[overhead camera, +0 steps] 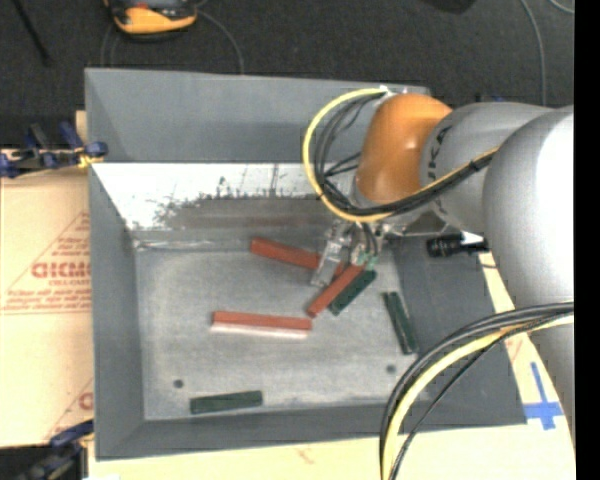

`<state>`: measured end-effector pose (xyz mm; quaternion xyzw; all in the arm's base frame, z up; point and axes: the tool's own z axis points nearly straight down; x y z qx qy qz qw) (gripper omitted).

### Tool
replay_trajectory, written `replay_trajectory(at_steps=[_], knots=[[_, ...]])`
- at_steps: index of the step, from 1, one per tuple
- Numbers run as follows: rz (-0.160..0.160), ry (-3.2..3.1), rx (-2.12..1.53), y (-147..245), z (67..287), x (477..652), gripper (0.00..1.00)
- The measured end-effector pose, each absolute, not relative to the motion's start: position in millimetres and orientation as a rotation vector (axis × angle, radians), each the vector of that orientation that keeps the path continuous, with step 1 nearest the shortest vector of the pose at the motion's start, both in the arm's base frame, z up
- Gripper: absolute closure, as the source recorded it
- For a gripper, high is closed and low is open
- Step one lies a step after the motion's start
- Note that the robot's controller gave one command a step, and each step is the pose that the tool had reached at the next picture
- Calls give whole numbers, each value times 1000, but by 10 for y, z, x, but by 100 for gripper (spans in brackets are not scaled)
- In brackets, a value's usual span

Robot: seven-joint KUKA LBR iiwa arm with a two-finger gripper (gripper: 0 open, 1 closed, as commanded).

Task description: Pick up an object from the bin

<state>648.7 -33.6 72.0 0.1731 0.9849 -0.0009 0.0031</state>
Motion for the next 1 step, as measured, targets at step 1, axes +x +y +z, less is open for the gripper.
replay_trajectory(at_steps=[1], knots=[[4,3080,547,-424,2621,6386,100]])
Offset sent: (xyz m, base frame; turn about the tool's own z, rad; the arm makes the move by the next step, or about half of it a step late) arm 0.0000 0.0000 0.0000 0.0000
